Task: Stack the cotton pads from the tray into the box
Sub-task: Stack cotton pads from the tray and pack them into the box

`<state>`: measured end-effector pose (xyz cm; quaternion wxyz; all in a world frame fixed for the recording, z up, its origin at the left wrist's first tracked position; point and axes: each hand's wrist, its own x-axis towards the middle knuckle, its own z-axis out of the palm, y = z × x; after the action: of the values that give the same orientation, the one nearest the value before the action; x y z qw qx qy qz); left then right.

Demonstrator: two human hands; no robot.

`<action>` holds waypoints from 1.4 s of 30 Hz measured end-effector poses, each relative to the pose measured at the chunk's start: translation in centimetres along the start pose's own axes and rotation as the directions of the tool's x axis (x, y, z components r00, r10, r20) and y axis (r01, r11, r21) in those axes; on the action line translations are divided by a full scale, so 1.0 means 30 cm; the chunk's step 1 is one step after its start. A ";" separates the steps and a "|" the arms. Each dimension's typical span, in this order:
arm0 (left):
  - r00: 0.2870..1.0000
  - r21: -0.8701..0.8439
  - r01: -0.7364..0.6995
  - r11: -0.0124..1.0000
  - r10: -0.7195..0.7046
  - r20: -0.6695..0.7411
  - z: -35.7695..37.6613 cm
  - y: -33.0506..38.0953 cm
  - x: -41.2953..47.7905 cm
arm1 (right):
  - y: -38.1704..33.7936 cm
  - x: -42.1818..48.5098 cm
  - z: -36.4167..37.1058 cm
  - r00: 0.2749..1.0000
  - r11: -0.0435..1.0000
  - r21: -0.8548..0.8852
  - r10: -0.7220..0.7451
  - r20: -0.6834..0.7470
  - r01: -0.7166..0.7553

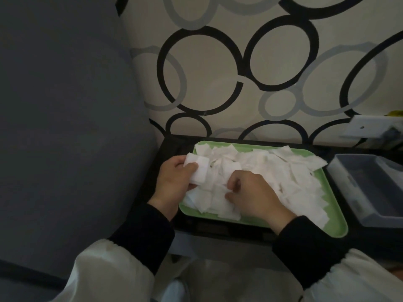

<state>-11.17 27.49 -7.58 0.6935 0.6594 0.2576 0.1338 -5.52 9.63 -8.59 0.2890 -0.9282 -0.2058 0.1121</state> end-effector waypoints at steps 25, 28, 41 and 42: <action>0.962 -0.061 0.052 0.997 -0.034 0.271 0.171 0.042 -0.110 | 0.020 -0.049 -0.153 0.987 0.564 0.826 0.135 -0.088 -0.003; 0.959 -0.111 0.108 0.988 -0.075 0.272 0.166 0.047 -0.112 | 0.001 -0.042 -0.140 0.981 0.608 0.794 0.160 -0.108 -0.012; 0.999 -0.025 0.041 0.999 -0.041 -0.006 -0.012 -0.011 0.006 | 0.045 0.058 -0.061 0.971 0.997 0.053 -0.035 -0.237 0.049; 0.999 -0.015 0.039 0.999 -0.039 -0.002 -0.011 -0.014 0.008 | 0.034 0.059 -0.056 0.975 0.999 -0.023 -0.045 -0.217 0.041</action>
<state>-11.21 27.86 -8.05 0.7004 0.6491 0.2702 0.1229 -3.06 8.84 -7.97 0.3035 -0.9329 -0.1937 0.0016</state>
